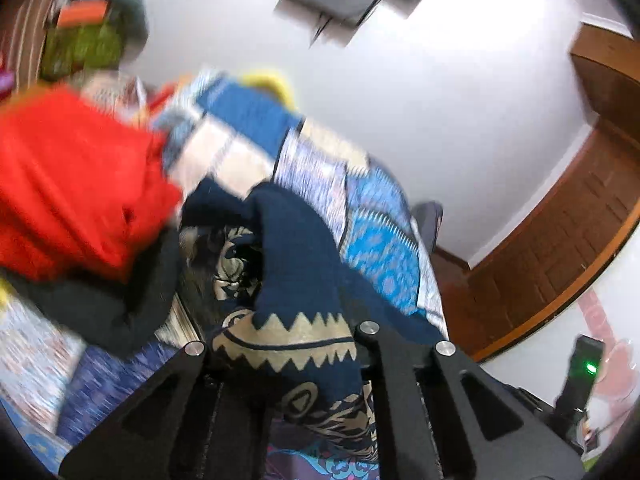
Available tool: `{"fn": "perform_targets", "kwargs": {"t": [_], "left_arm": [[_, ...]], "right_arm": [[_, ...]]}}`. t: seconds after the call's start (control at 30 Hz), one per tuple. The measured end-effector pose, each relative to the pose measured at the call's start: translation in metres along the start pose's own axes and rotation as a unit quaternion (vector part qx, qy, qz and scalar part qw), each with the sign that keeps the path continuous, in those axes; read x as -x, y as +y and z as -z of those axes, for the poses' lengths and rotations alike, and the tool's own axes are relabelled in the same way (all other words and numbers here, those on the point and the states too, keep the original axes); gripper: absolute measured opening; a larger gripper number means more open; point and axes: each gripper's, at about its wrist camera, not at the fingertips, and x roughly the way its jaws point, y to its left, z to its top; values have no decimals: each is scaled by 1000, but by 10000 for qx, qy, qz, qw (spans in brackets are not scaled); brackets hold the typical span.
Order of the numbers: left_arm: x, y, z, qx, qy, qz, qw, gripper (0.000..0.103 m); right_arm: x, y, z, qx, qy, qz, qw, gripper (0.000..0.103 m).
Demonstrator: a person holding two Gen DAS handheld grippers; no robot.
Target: Fold large clothes
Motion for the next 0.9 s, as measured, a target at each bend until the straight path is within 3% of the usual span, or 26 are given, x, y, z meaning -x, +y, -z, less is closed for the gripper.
{"fn": "perform_targets", "kwargs": {"t": [0.1, 0.23, 0.4, 0.53, 0.63, 0.7, 0.8, 0.9], "left_arm": [[35, -8, -12, -454, -439, -226, 9977, 4], [56, -9, -20, -694, -650, -411, 9946, 4], [44, 3, -8, -938, -421, -710, 9922, 4], [32, -5, 12, -1332, -182, -822, 9875, 4], [34, -30, 17, -1730, -159, -670, 9825, 4], [36, -51, 21, -1948, -136, -495, 9795, 4], [29, -92, 31, -2394, -40, -225, 9706, 4], [13, -134, 56, -2854, 316, 180, 9577, 4]], "right_arm": [[-10, 25, -1, 65, 107, -381, 9992, 71], [-33, 66, 10, 343, 333, -758, 9960, 71], [-73, 89, 34, 369, 973, -1093, 9886, 73], [-76, 91, 41, 640, 1006, -1147, 9862, 74], [-61, 74, 39, 488, 1213, -1467, 9805, 72], [-41, 49, 39, 213, 1045, -1514, 9827, 72], [-7, 3, 47, -162, 661, -1205, 9904, 72], [18, -50, 59, -618, 437, -653, 9950, 72]]}}
